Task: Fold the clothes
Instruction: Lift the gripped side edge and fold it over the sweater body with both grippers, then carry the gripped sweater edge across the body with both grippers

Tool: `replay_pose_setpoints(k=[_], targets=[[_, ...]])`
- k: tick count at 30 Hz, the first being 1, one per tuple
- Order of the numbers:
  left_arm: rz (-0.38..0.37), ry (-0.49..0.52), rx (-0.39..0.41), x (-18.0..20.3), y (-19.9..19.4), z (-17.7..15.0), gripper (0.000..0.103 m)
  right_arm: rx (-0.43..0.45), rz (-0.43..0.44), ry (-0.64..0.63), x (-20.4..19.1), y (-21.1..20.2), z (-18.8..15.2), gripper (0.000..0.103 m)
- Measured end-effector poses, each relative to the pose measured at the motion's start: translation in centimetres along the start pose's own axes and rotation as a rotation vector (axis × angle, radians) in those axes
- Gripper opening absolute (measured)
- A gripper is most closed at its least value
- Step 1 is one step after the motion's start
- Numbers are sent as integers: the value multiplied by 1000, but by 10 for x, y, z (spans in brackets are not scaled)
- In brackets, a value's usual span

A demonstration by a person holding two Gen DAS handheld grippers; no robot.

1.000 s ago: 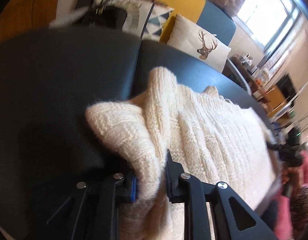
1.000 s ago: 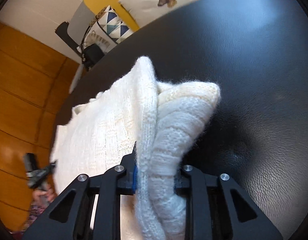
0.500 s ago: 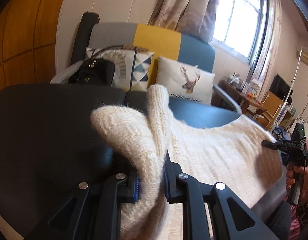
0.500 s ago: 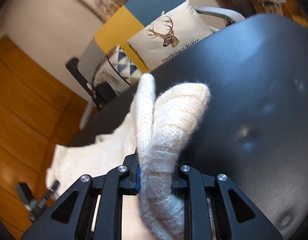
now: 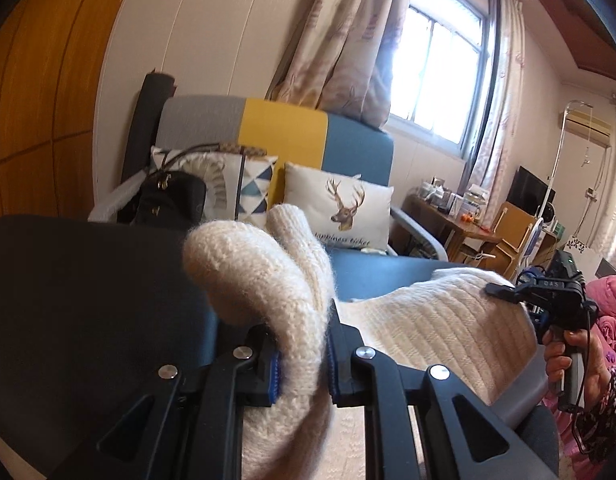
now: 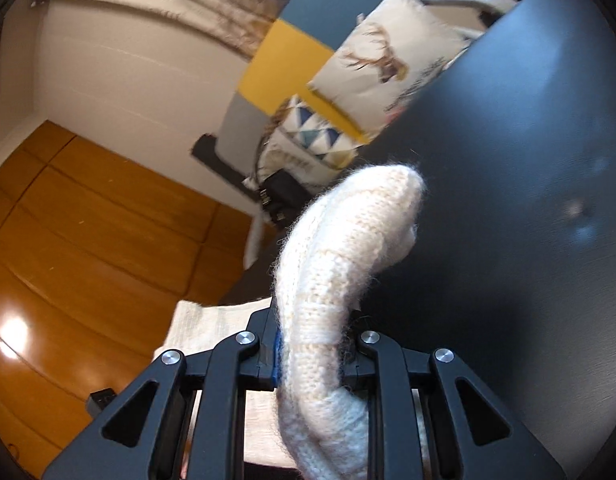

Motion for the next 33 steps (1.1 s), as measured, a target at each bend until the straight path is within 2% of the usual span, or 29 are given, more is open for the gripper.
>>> replay_pose_setpoints(k=[7, 18, 26, 33], targets=[[52, -35, 87, -42, -45, 20, 16, -112, 84, -47, -55, 60, -5, 19], [267, -99, 163, -153, -105, 41, 16, -321, 138, -233, -160, 194, -34, 19], [391, -200, 199, -231, -133, 32, 16, -453, 153, -371, -222, 284, -80, 19], [431, -283, 206, -274, -138, 12, 16, -518, 145, -427, -247, 344, -106, 19]])
Point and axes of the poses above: each gripper's, at about its wrist camera, not at the fingertips, and y roughly the way its jaws point, x to its right, z to its top, the point moved 8 cm from there along y, roughly the way its jaws point, and after that the axes turned 5 degrees about -x, right-handed, at the moved point
